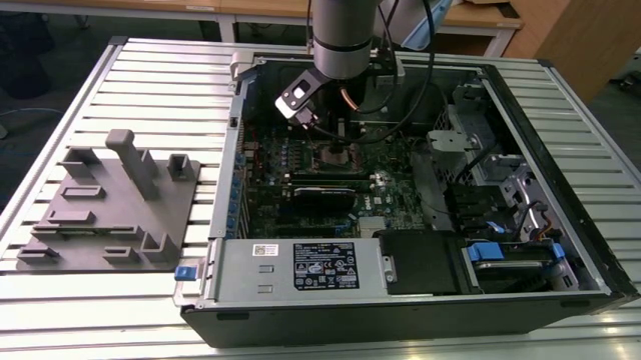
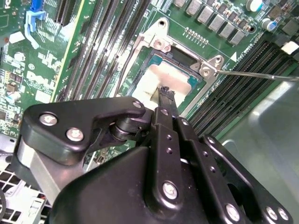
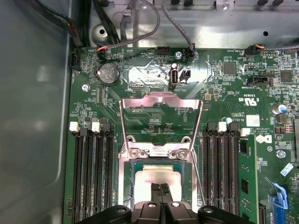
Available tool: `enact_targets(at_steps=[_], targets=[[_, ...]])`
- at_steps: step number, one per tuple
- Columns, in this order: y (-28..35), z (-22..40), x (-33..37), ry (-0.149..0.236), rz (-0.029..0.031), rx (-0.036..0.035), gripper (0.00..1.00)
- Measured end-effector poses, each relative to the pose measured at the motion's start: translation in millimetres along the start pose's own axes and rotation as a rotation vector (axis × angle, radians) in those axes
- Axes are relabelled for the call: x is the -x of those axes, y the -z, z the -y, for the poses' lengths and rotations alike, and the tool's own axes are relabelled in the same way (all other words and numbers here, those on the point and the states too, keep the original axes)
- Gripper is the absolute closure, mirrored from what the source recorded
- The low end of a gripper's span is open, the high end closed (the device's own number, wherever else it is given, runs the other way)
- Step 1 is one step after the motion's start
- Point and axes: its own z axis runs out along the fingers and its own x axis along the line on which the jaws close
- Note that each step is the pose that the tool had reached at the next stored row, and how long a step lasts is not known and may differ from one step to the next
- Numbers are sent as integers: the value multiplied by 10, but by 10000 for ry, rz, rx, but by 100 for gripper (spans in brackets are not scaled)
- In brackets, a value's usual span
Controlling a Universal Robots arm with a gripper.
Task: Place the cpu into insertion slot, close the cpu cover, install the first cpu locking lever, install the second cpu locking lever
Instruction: 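Place the cpu into insertion slot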
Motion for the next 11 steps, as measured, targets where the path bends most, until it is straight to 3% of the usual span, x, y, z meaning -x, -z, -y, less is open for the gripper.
enact_targets(at_steps=[5,7,11], targets=[[-13,3,1,-13,10,0,89],[-13,2,0,-14,11,-39,89],[-13,3,0,-13,12,-51,89]])
